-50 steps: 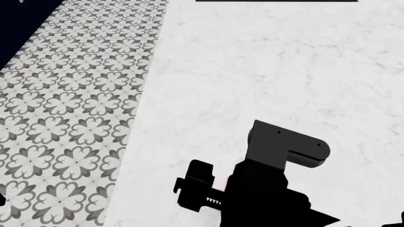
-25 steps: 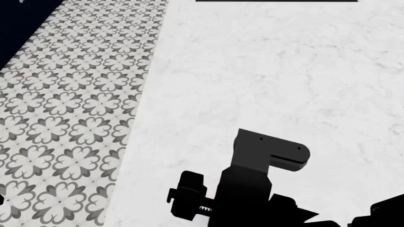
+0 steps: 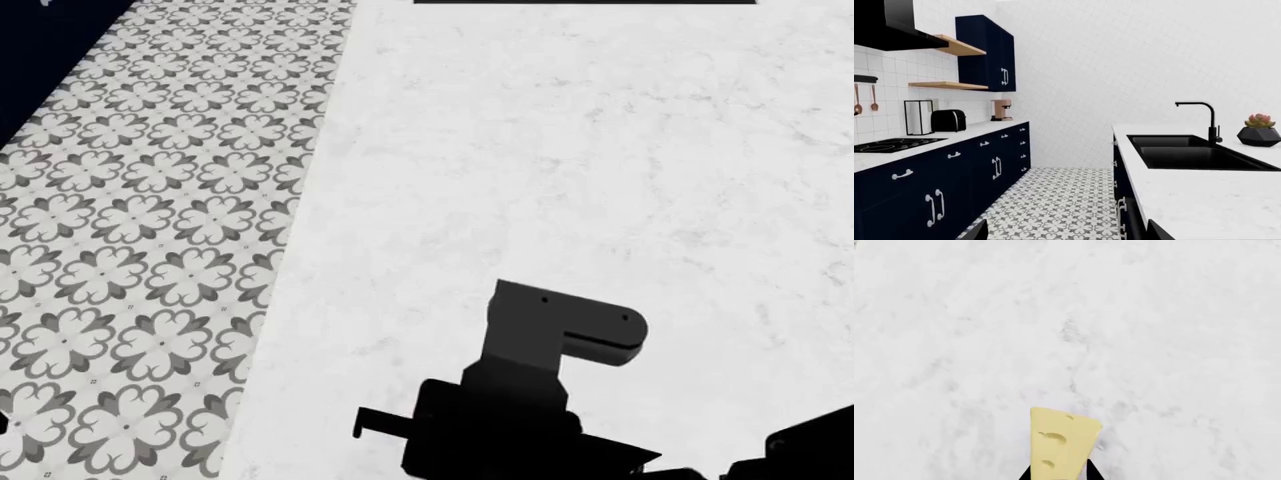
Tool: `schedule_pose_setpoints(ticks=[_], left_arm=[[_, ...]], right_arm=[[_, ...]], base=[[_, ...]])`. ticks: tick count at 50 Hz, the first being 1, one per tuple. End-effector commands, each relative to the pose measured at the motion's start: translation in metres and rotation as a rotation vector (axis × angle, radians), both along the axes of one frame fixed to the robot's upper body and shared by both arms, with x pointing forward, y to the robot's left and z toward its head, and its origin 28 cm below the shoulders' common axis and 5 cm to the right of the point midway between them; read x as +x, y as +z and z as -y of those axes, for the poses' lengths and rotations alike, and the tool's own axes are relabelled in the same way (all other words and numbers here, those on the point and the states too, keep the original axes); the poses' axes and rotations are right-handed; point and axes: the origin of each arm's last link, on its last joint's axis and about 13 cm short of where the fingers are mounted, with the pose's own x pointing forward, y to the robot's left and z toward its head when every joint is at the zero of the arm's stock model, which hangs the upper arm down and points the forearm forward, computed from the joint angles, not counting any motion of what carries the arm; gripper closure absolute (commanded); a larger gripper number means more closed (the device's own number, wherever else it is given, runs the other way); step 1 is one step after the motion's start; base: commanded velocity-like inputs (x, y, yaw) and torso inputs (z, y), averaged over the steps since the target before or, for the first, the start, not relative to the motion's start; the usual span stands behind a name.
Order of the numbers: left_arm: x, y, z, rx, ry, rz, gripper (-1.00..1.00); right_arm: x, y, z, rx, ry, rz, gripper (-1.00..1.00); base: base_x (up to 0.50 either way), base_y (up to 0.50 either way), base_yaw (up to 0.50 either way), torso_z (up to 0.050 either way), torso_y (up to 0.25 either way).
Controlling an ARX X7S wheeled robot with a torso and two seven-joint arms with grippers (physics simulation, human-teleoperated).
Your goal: Pick up the wedge of cheese and place it on the slice of bread to prepare a simple cheese on bread dish.
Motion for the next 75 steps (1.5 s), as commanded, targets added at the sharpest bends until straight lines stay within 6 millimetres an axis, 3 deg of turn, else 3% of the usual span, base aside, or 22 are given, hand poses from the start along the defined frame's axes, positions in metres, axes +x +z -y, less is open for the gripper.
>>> schedule_pose_setpoints(ticks=[1,4,8,12,13,14,18,25,36,51,75], left_arm=[[0.0,0.0,0.0,-0.003,0.0,-0.004,-1.0],[0.001,0.0,0.0,-0.003,0.0,-0.006,-1.0],[0.001,0.0,0.0,-0.003,0.002,-0.007,-1.0],[0.001,0.0,0.0,-0.002,0.002,-0.007,-1.0],[0.001,0.0,0.0,-0.003,0.002,-0.009,-1.0],[0.001,0.0,-0.001,-0.007,0.003,-0.009,-1.0],[0.001,-0.001,0.0,0.008,0.003,-0.007,-1.0],[0.0,-0.001,0.001,0.02,-0.004,-0.002,-1.0],[0.0,-0.003,0.002,0.019,-0.007,-0.006,-1.0],[0.0,-0.002,0.002,0.016,0.001,-0.004,-1.0],[-0.001,-0.002,0.002,0.019,0.004,0.003,-1.0]], right_arm=[[-0.008,0.001,-0.001,-0.068,0.017,0.033,1.0],[-0.011,0.005,0.0,-0.084,0.024,0.048,1.0],[-0.019,0.017,0.001,-0.232,0.128,0.22,1.0],[-0.031,0.047,0.006,-0.188,0.159,0.386,1.0],[-0.036,0.056,0.009,-0.249,0.185,0.451,1.0],[-0.042,0.061,0.011,-0.196,0.231,0.446,1.0],[-0.06,0.082,0.018,-0.263,0.397,0.648,1.0],[-0.089,0.111,0.027,-0.408,0.382,0.85,1.0],[-0.108,0.109,0.033,-0.419,0.341,1.017,1.0],[-0.104,0.104,0.043,-0.41,0.297,1.023,1.0],[-0.096,0.104,0.039,-0.396,0.308,1.007,1.0]], base=[[0.0,0.0,0.0,0.0,0.0],[0.0,0.0,0.0,0.0,0.0],[0.0,0.0,0.0,0.0,0.0],[0.0,0.0,0.0,0.0,0.0],[0.0,0.0,0.0,0.0,0.0],[0.0,0.0,0.0,0.0,0.0],[0.0,0.0,0.0,0.0,0.0],[0.0,0.0,0.0,0.0,0.0],[-0.03,-0.13,0.0,0.0,0.0],[-0.14,-0.48,0.0,0.0,0.0],[-0.14,-0.5,0.0,0.0,0.0]])
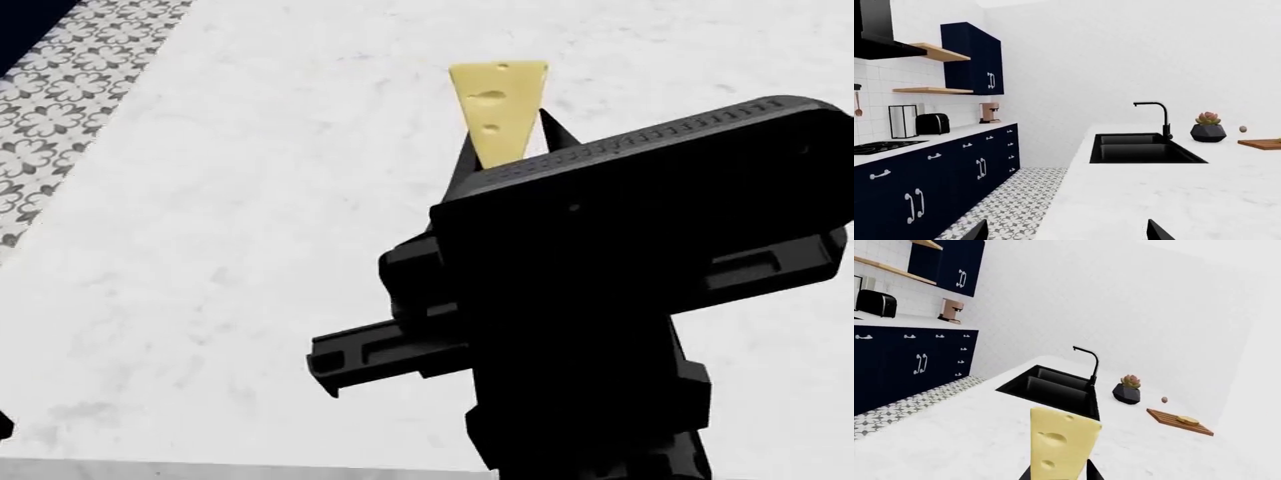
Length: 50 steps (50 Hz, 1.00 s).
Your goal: Pick up the wedge of cheese and place it on the slice of bread to prepare a simple cheese on bread dish.
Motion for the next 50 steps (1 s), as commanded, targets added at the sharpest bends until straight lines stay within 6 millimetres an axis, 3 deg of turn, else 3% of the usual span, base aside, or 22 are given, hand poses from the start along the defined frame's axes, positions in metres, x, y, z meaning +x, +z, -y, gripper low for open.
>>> schedule_pose_setpoints(ticks=[1,50], left_arm=[[0.0002,-0.0012,-0.0001,-0.002,-0.002,0.001,-1.0],[-0.0007,-0.0001,-0.0006,-0.008,0.001,0.003,-1.0]], right_arm=[[0.0022,-0.0004,-0.0006,-0.003,0.002,0.011,1.0],[0.0089,-0.0072,-0.0066,-0.032,0.018,0.004,1.0]], base=[[-0.14,-0.5,0.0,0.0,0.0],[-0.02,-0.5,0.0,0.0,0.0]])
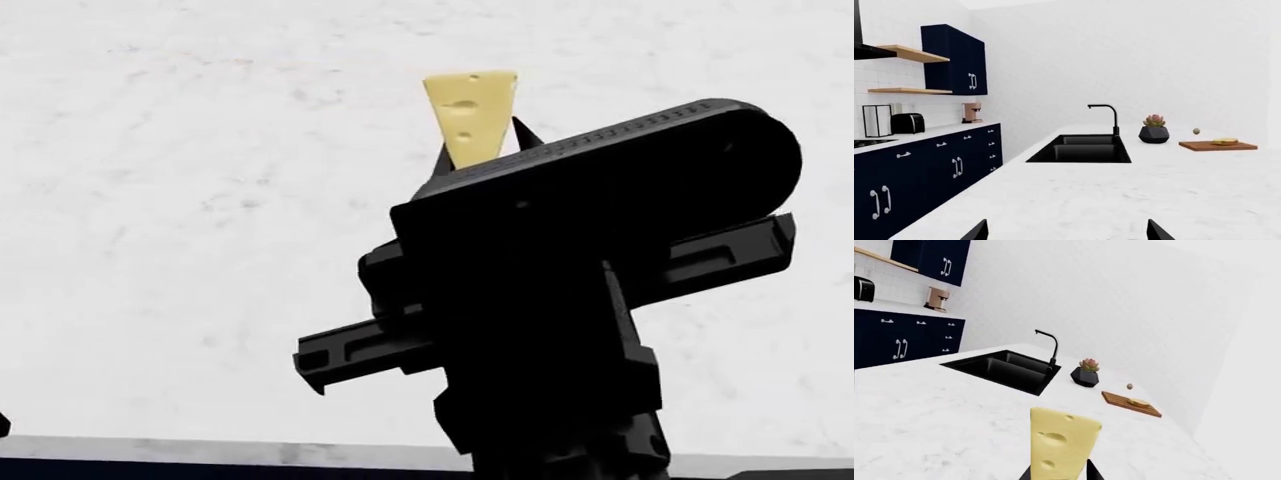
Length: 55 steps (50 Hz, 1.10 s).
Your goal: Pick up the wedge of cheese and place it on the slice of bread to prepare a simple cheese on bread dish.
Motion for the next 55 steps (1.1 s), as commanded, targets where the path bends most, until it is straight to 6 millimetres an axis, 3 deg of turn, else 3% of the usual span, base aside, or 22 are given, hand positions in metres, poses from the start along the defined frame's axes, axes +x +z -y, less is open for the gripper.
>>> schedule_pose_setpoints(ticks=[1,47,55], left_arm=[[-0.0007,-0.0004,0.0003,0.001,-0.001,0.001,-1.0],[0.0014,0.0019,0.0014,-0.003,0.0,0.004,-1.0],[-0.0006,0.0015,0.0001,-0.004,-0.002,0.006,-1.0]], right_arm=[[-0.001,-0.0001,-0.0003,-0.021,-0.001,0.021,1.0],[0.0071,-0.0077,0.0044,-0.029,0.001,0.015,1.0],[0.0026,-0.0018,0.0011,-0.031,-0.011,0.021,1.0]], base=[[0.0,-0.5,0.0,0.0,0.0],[0.0,-0.5,0.0,0.0,0.0],[0.0,-0.5,0.0,0.0,0.0]])
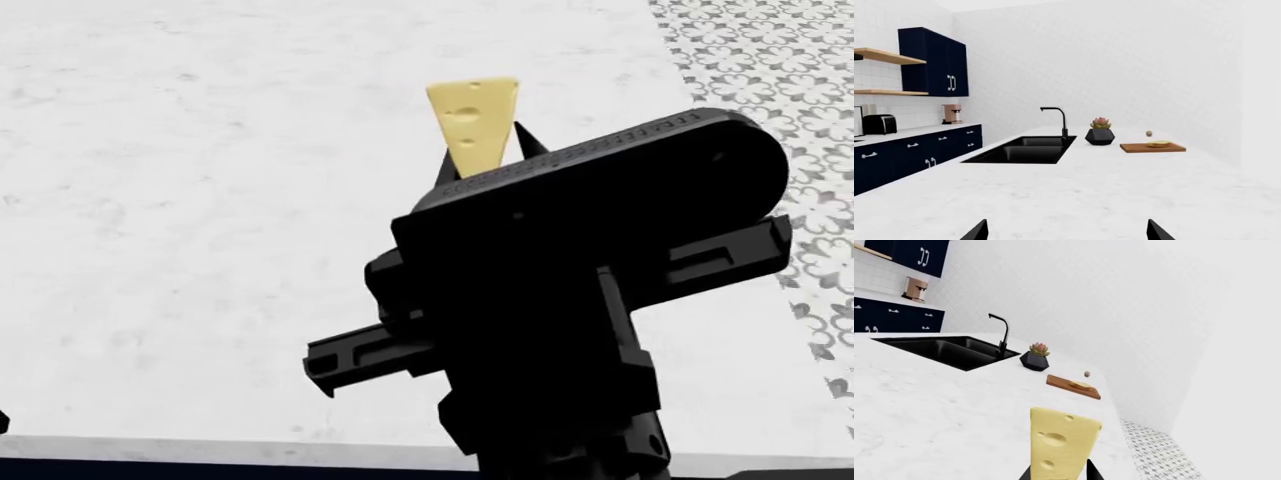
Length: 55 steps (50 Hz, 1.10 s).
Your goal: Pick up the wedge of cheese and place it on the slice of bread to prepare a simple cheese on bread dish.
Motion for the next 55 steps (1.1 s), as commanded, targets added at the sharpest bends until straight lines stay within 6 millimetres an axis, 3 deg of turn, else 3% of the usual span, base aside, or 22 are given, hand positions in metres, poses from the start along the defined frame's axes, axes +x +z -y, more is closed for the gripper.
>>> schedule_pose_setpoints(ticks=[1,55], left_arm=[[-0.0005,-0.0013,-0.0006,0.002,-0.001,0.001,-1.0],[-0.001,-0.0024,-0.0011,0.0,0.0,0.001,-1.0]], right_arm=[[-0.0015,0.0029,-0.0022,-0.007,-0.004,0.015,1.0],[-0.0024,0.0021,-0.004,0.018,0.04,0.014,1.0]], base=[[0.0,-0.5,0.0,0.0,0.0],[0.0,-0.5,0.0,0.0,0.0]])
